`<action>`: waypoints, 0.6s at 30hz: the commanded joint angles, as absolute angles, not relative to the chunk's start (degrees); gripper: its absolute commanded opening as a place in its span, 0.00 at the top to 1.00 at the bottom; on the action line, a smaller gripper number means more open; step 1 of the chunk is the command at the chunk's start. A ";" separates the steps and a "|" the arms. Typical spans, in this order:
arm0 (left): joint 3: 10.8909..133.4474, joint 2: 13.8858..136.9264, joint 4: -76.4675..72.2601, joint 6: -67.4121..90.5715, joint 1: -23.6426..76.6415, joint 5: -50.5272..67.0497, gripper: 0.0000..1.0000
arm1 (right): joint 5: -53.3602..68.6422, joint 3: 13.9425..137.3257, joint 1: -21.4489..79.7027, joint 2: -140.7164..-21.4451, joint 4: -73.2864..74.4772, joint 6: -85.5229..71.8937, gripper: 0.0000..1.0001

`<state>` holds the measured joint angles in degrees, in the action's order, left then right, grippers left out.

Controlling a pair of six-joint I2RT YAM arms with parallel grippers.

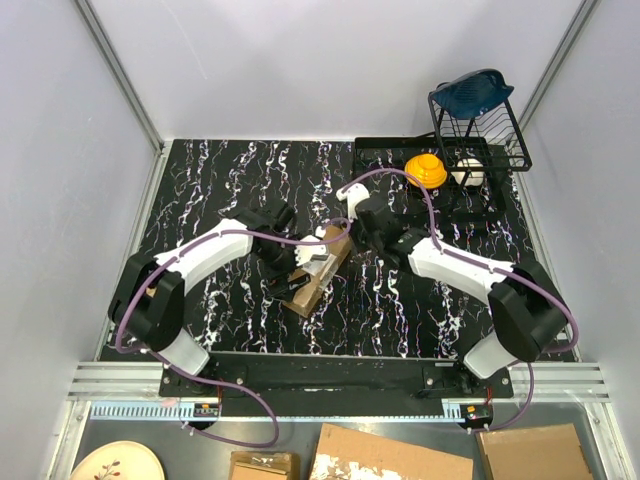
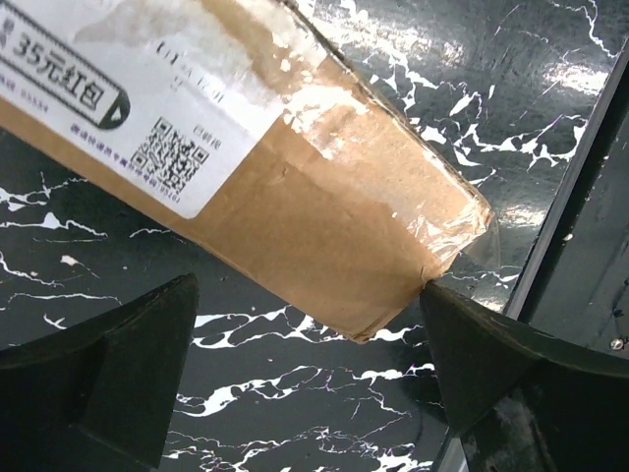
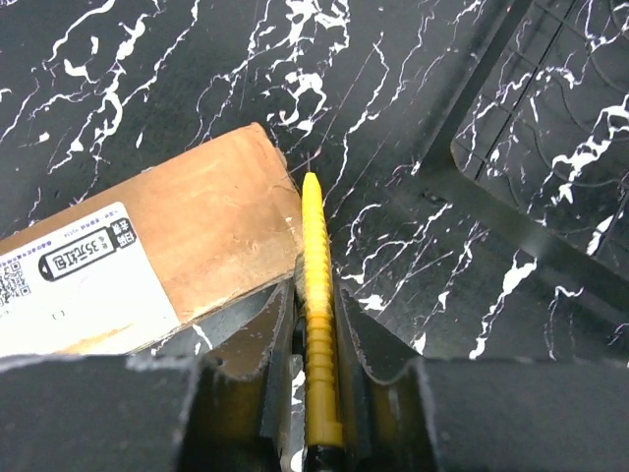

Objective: Unpack the express box
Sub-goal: Adjust the express box at the center of the board.

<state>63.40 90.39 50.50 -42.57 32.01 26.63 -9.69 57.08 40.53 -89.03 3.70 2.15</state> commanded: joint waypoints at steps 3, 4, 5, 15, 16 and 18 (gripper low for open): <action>63.46 90.88 47.29 -46.06 29.10 22.41 0.06 | -5.01 51.78 43.94 -82.02 5.09 -4.12 1.00; 63.63 90.88 47.29 -46.14 28.83 22.24 0.07 | -4.92 51.33 44.55 -81.48 6.84 -4.83 1.00; 63.63 90.88 47.20 -46.14 28.57 22.32 0.07 | -4.66 50.89 45.95 -80.87 7.46 -5.44 1.00; 65.65 91.84 46.93 -46.49 22.86 23.81 0.09 | -4.83 45.70 52.47 -70.23 18.36 -13.53 1.00; 65.83 91.93 47.54 -46.58 22.07 24.25 0.09 | -4.75 45.36 52.73 -69.53 19.41 -13.97 1.00; 66.97 92.72 48.33 -46.93 21.45 25.92 0.09 | -3.96 44.91 53.09 -67.68 21.35 -15.38 1.00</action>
<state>63.46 90.87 56.31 -45.04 22.96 24.60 -14.28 45.84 49.54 -70.94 15.88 -9.32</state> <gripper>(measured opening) 0.917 0.235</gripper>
